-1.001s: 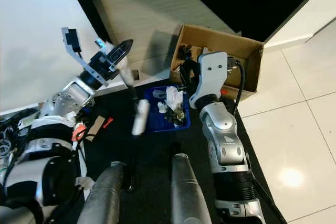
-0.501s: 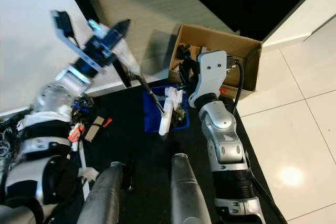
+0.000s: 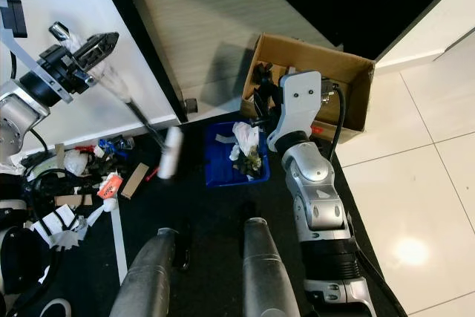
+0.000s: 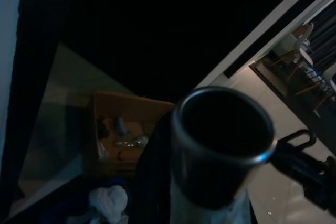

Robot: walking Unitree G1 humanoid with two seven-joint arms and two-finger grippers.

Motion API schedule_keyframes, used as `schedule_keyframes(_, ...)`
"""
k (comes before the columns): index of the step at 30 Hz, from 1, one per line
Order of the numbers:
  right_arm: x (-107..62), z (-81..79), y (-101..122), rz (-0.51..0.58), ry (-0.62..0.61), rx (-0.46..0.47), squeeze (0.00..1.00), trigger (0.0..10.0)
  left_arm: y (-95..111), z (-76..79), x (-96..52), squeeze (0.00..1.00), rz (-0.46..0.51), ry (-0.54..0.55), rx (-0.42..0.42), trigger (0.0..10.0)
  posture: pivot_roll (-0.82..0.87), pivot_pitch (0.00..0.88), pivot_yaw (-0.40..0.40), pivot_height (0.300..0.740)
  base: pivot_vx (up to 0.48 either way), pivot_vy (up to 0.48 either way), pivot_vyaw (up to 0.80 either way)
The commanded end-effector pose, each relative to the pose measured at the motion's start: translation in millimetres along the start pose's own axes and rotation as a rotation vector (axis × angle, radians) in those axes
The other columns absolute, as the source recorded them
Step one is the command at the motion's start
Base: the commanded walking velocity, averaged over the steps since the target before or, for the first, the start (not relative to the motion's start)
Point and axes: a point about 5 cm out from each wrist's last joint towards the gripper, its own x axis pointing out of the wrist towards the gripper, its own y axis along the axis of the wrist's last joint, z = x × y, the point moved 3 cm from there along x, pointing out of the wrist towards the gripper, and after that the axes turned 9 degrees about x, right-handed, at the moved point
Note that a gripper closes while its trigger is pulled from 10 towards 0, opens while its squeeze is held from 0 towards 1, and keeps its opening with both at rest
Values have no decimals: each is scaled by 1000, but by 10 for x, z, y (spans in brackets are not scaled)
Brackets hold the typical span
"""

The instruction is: Sweep floor

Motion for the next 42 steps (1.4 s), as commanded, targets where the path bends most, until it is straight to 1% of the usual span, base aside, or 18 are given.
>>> schedule_keyframes(1, -85, -126, -455, -175, 47, 93, 0, 10000, -203, 62, -11, 0, 51, -9, -29, 10000, -130, 481, 55, 740, 0, 0, 0)
schedule_keyframes(5, -98, -116, -452, -175, 45, 90, 0, 10000, -357, 2, 3, 0, 33, 54, -36, 10000, -141, 487, 58, 740, 0, 0, 0)
schedule_keyframes(6, -117, -98, -454, -177, 39, 88, 0, 10000, -481, -64, 16, 0, 20, 125, -40, 10000, -148, 488, 59, 740, 0, 0, 0)
schedule_keyframes(8, -133, -75, -462, -179, 33, 87, 0, 10000, -578, -117, 44, 0, 40, 204, -68, 10000, -148, 488, 59, 740, 0, 0, 0)
schedule_keyframes(13, -137, -73, -467, -180, 30, 87, 0, 10000, -633, -153, 88, 0, 86, 283, -86, 10000, -150, 490, 59, 740, 0, 0, 0)
schedule_keyframes(14, -134, -79, -467, -179, 30, 88, 0, 10000, -623, -170, 114, 0, 120, 317, -99, 10000, -158, 492, 60, 740, 0, 0, 0)
schedule_keyframes(16, -122, -98, -462, -176, 31, 91, 0, 10000, -539, -189, 247, 0, 247, 392, -229, 10000, -170, 494, 62, 740, 0, 0, 0)
schedule_keyframes(17, -122, -98, -462, -176, 31, 91, 0, 10000, -539, -189, 247, 0, 247, 392, -229, 10000, -170, 494, 62, 740, 0, 0, 0)
schedule_keyframes(18, -120, -101, -459, -175, 31, 91, 0, 10000, -519, -190, 281, 0, 284, 403, -281, 10000, -170, 494, 62, 740, 0, 0, 0)
schedule_keyframes(21, -126, -92, -457, -173, 27, 91, 0, 10000, -486, -154, 414, 0, 422, 390, -520, 10000, -172, 490, 68, 740, 0, 0, 0)
schedule_keyframes(22, -126, -92, -457, -173, 27, 91, 0, 10000, -486, -154, 414, 0, 422, 390, -520, 10000, -172, 490, 68, 740, 0, 0, 0)
schedule_keyframes(24, -135, -81, -456, -171, 23, 91, 0, 10000, -482, -39, 515, 0, 460, 321, -596, 10000, -174, 488, 70, 740, 0, 0, 0)
schedule_keyframes(29, -130, -71, -453, -169, 19, 92, 0, 10000, -474, 86, 622, 0, 478, 261, -628, 10000, -171, 484, 73, 740, 0, 0, 0)
schedule_keyframes(34, -116, -79, -444, -165, 19, 93, 0, 10000, -398, 97, 683, 0, 542, 249, -672, 10000, -171, 482, 70, 740, 0, 0, 0)
schedule_keyframes(37, -105, -87, -441, -163, 22, 94, 0, 10000, -276, 102, 719, 0, 584, 205, -693, 10000, -166, 476, 71, 740, 0, 0, 0)
schedule_keyframes(39, -100, -83, -446, -164, 22, 94, 0, 10000, -194, 98, 704, 0, 600, 168, -679, 10000, -163, 471, 74, 740, 0, 0, 0)
schedule_keyframes(41, -93, -74, -435, -160, 21, 92, 0, 10000, -49, 79, 650, 0, 598, 123, -603, 10000, -161, 465, 77, 740, 0, 0, 0)
schedule_keyframes(42, -93, -74, -435, -160, 21, 92, 0, 10000, -49, 79, 650, 0, 598, 123, -603, 10000, -161, 465, 77, 740, 0, 0, 0)
